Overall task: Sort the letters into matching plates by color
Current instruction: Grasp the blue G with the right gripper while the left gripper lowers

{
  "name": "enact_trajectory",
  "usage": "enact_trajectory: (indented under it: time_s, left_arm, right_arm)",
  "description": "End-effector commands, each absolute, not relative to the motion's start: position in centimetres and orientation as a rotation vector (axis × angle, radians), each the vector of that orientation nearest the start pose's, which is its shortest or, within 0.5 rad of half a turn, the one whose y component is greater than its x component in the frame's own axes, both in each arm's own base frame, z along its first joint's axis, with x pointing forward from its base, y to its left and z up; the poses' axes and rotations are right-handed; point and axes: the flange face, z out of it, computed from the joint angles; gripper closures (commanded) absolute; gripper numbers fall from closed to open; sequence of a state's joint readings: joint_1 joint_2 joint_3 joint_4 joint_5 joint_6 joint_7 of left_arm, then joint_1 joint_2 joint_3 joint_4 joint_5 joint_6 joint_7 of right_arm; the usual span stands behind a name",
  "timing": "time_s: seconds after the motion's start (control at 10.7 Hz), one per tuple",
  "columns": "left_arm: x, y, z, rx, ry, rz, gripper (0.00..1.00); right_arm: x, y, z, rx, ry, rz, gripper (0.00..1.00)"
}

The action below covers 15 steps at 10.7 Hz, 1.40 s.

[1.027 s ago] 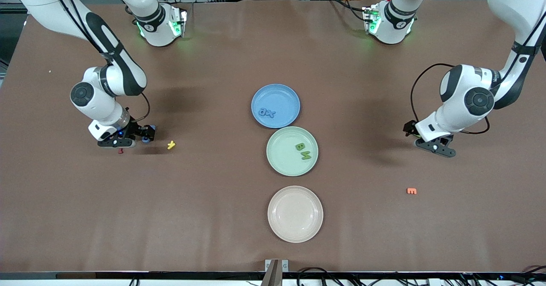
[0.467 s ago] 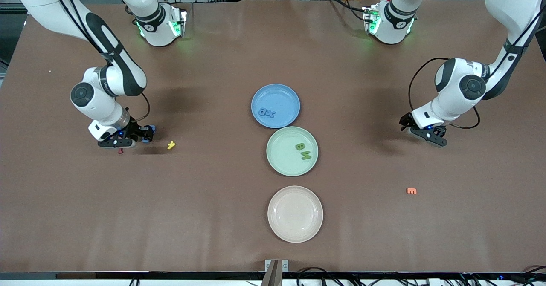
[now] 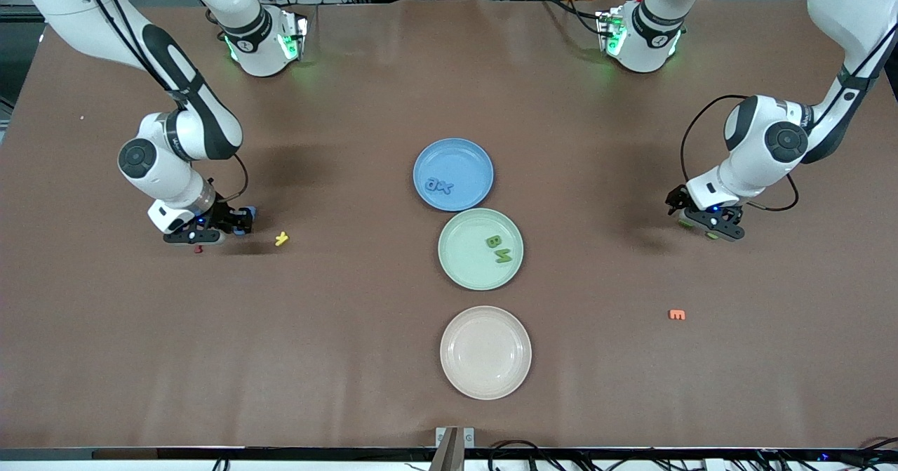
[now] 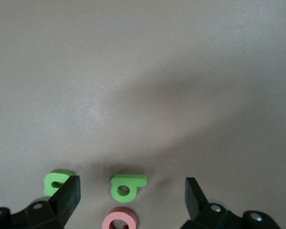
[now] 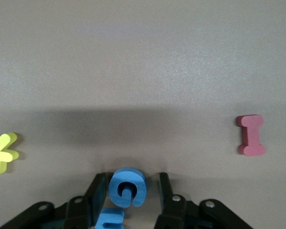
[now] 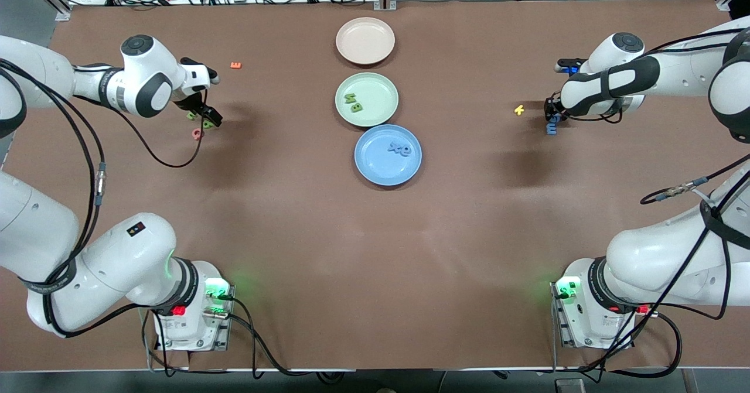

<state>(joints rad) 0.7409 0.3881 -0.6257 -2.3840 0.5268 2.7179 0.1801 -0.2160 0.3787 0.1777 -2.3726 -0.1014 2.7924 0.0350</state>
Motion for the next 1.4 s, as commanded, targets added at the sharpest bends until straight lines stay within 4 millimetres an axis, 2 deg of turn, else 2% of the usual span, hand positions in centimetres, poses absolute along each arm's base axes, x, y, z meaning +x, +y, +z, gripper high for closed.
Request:
enact_trajectory:
  time_s: [0.0, 0.09, 0.28, 0.47, 0.56, 0.84, 1.12, 1.31]
  left_arm:
    - [50.1, 2.4, 19.0, -3.040, 0.780, -0.123, 0.03]
    - [50.0, 2.4, 18.7, -3.049, 0.772, -0.117, 0.00]
    - [50.0, 2.6, 18.6, -3.053, 0.764, -0.116, 0.01]
    - [50.0, 2.9, 18.5, -3.055, 0.758, -0.114, 0.05]
    - [49.9, 3.1, 18.3, -3.062, 0.749, -0.107, 0.10]
    - [50.0, 3.6, 17.8, -3.074, 0.741, -0.103, 0.10]
    - [49.9, 3.8, 17.5, -3.083, 0.731, -0.097, 0.15]
    - [49.9, 3.8, 17.3, -3.089, 0.727, -0.093, 0.21]
  right_arm:
    - [51.4, -1.1, 17.1, -3.106, -0.026, -0.090, 0.57]
    - [51.4, -1.2, 17.1, -3.107, -0.026, -0.090, 0.63]
    - [51.4, -1.3, 17.1, -3.109, -0.030, -0.090, 0.70]
    - [51.4, -1.2, 17.1, -3.109, -0.032, -0.090, 0.72]
    - [51.4, -1.1, 17.2, -3.109, -0.037, -0.090, 0.72]
    - [51.8, 0.1, 19.0, -3.117, 0.023, -0.066, 0.74]
    - [52.0, 4.0, 21.0, -3.128, 0.123, -0.017, 0.74]
    - [51.7, 7.9, 21.2, -3.114, 0.211, -0.022, 0.74]
